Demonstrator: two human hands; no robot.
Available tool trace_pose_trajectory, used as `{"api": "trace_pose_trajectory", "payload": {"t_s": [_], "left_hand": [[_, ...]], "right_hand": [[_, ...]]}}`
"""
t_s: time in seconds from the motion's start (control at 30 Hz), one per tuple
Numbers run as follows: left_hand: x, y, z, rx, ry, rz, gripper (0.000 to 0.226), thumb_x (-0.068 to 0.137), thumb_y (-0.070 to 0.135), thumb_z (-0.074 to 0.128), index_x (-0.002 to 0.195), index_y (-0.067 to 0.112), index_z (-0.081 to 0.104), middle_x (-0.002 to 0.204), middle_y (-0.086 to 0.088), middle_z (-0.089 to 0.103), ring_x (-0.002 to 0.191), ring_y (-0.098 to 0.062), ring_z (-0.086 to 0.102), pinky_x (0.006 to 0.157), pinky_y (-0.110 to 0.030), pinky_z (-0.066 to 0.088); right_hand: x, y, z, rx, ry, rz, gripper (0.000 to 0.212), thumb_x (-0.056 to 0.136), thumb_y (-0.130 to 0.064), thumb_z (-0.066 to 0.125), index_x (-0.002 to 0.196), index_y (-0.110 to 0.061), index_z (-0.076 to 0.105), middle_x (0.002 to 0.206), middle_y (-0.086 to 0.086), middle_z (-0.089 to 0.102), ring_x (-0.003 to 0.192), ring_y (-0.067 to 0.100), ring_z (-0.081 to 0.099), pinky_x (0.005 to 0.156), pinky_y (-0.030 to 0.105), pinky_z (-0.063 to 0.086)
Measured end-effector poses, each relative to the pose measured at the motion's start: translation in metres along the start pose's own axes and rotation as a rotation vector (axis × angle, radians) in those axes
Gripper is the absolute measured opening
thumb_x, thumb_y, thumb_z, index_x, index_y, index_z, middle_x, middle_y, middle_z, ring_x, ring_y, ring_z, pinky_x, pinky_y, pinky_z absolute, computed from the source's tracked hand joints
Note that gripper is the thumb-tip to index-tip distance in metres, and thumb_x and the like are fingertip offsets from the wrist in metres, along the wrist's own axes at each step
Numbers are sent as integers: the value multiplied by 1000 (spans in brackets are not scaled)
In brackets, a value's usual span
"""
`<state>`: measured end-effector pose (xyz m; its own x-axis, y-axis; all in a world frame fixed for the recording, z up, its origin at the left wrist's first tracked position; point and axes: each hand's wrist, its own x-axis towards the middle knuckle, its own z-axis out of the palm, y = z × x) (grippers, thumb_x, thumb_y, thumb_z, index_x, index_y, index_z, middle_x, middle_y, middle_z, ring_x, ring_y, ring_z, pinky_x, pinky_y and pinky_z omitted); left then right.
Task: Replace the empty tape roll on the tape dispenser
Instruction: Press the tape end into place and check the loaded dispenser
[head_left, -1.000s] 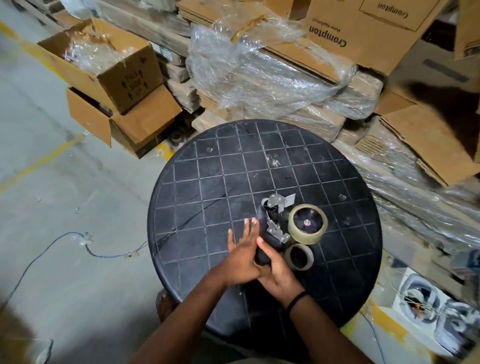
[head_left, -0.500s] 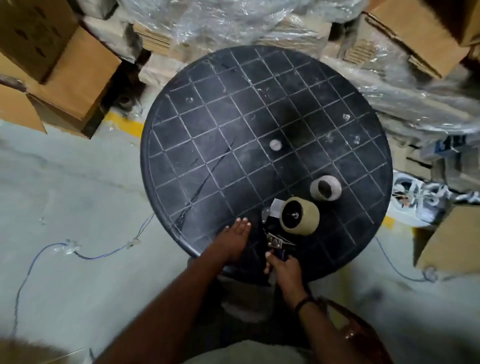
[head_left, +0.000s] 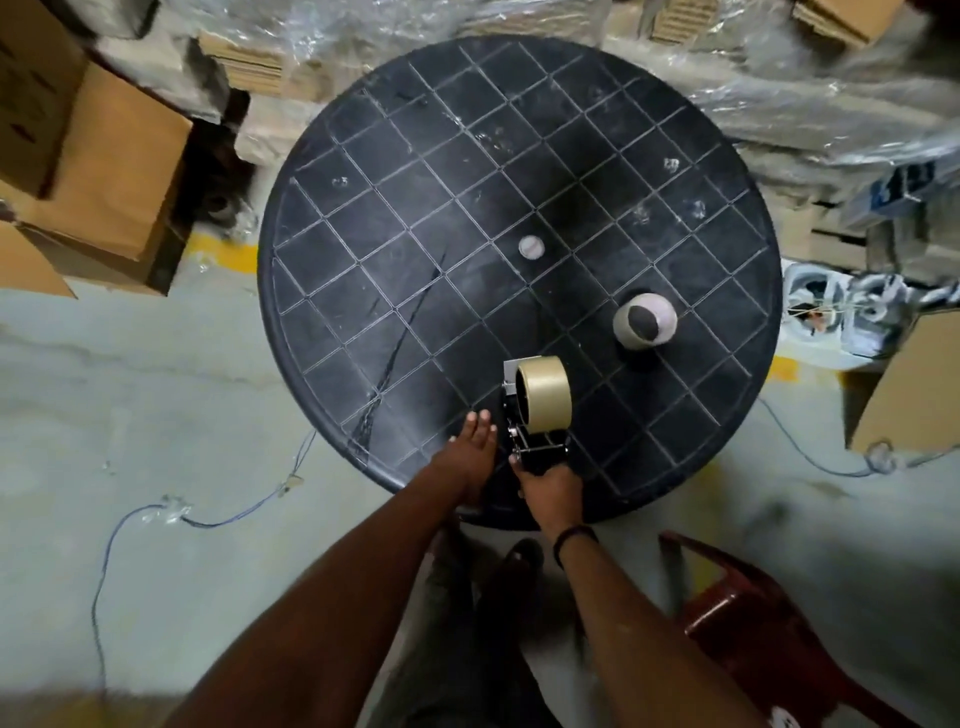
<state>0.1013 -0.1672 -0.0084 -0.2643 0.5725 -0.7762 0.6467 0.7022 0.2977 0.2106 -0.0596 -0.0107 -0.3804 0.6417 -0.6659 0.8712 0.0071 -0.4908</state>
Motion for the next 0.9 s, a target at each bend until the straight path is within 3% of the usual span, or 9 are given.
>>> {"api": "trace_pose_trajectory", "payload": {"t_s": [0.13,0.27,0.43,0.6,0.8,0.9], "left_hand": [[-4,9,3,19,38,-20,89,99,19,54,154,1,-14,158,-19,-29,147,-36,-24,122,-55,11],[-4,15,9,36,73,-61,83,101,18,49,154,0,-13,159,-21,-26,148,-37,-22,122,-53,10],[2,19,11,51,78,-79,78,103,17,43,154,-1,-12,159,-22,-26,148,-39,-21,122,-55,11],[0,20,15,33,98,-82,83,101,21,48,154,-1,-12,160,-21,-25,149,-38,-21,122,-55,11],[0,20,16,28,86,-89,86,100,25,49,154,-1,-12,160,-20,-26,149,-38,-21,121,-54,9],[-1,19,16,22,82,-77,86,101,27,49,154,0,-12,160,-20,-26,149,-38,-21,121,-54,9]], "right_hand": [[-3,-4,11,-30,62,4,39,81,-43,76,85,-4,76,83,20,75,86,38,72,75,40,58],[-6,-10,10,-125,68,-80,37,90,-39,65,101,-5,73,101,22,73,99,41,67,85,40,52],[-4,-14,2,-91,51,13,37,88,-37,68,109,-7,71,109,20,72,105,38,66,72,27,42],[-7,-7,0,-107,77,55,39,86,-37,69,107,-4,70,109,21,72,105,40,67,80,34,52],[-14,12,2,-59,72,45,35,88,-29,68,106,0,68,109,23,71,105,41,66,80,36,52],[-23,25,-1,-34,45,53,31,88,-25,67,105,0,68,108,23,70,105,41,66,75,30,46]]}}
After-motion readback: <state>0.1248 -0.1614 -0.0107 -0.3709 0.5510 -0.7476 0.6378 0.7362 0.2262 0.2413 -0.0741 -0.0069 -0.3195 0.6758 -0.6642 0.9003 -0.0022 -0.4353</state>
